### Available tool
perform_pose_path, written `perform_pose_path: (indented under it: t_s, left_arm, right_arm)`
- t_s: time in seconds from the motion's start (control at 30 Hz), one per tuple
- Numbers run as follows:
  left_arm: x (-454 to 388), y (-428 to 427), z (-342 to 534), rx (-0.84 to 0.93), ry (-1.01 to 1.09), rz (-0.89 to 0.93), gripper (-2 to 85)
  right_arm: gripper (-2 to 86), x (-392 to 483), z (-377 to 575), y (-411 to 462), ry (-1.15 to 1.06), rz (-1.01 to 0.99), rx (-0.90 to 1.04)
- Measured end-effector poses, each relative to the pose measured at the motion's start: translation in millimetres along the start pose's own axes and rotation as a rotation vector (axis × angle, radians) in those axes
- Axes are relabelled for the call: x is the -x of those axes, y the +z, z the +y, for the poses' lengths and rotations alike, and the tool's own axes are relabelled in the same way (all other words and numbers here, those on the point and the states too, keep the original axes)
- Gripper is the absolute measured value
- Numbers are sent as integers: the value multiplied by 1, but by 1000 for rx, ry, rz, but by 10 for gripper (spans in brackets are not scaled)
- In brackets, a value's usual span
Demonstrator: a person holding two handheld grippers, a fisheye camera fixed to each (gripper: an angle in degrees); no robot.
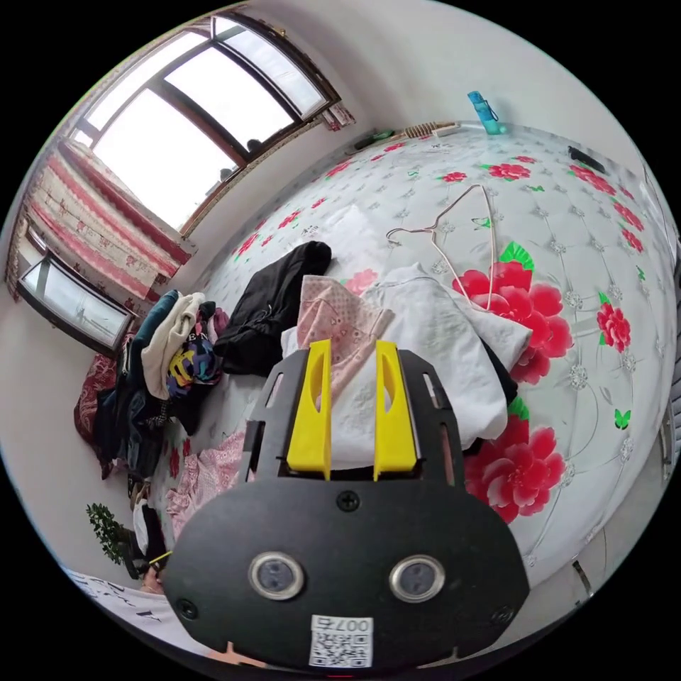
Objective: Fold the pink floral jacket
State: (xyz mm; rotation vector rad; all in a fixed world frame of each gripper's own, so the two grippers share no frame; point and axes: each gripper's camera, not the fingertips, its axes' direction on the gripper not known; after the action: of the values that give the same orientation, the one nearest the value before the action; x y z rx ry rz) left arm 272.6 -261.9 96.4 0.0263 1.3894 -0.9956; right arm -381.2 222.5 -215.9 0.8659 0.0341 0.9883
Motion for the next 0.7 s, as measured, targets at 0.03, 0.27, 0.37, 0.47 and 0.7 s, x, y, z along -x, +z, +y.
perform_pose_path:
  t_s: [0.03, 0.27, 0.37, 0.47, 0.7]
  left_arm:
    - [-3, -1, -2, -1, 9, -5, 45]
    - [-11, -5, 3, 8, 37, -63, 43]
    - [-6, -5, 12, 9, 13, -64, 41]
    - [0, -6, 21, 10, -11, -69, 38]
    - [20, -8, 47, -18, -109, -7, 37]
  right_arm:
    - [46, -1, -8, 10, -10, 24, 13]
    - [9, 3, -37, 52, -74, 185, 122]
    - [1, 12, -42, 15, -133, 103, -4]
    - [-1, 0, -43, -30, -88, -97, -145]
    - [-2, -89, -24, -7, 355, -253, -97]
